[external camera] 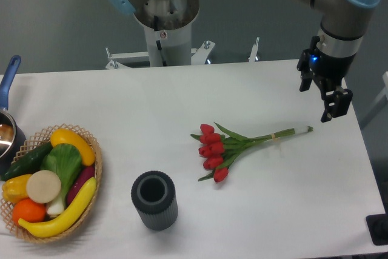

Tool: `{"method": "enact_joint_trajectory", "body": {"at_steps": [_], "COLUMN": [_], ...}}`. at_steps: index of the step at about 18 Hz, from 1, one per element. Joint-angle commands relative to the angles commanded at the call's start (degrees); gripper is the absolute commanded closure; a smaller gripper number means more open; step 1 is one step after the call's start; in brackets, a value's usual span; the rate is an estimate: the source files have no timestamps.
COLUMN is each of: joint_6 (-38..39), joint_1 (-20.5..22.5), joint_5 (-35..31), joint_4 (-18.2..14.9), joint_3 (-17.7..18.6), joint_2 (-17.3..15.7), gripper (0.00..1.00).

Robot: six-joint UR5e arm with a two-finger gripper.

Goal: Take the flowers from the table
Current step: 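Move the gripper down toward the green stems of the red tulips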

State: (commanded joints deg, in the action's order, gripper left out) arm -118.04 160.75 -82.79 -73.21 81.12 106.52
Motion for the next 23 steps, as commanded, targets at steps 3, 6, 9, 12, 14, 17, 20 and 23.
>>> {"method": "enact_joint_trajectory", "body": {"at_steps": [3,6,9,12,14,17,20,23], "joint_6": [-0.09,0.0,0.09,0.0,0.79,2.02,2.46,4.3], "joint_1": [0.09,0.17,0.35,0.44,0.35,0.17,-0.18,-0.44], "joint_5": [0.09,0.61,1.14,0.97,0.97,0.88,0.53,0.88], "joint_4": [-0.09,-0.26,0.17,0.97,0.88,0.79,0.79,0.97], "joint_3": [0.17,0.61,2.19,3.25,3.43,3.86,4.13,5.88], "joint_2": [0.09,0.09,0.0,0.0,-0.09,0.0,0.09,0.0], "gripper": [0.0,0.0,0.0,0.0,0.0,0.0,0.0,0.0]}}
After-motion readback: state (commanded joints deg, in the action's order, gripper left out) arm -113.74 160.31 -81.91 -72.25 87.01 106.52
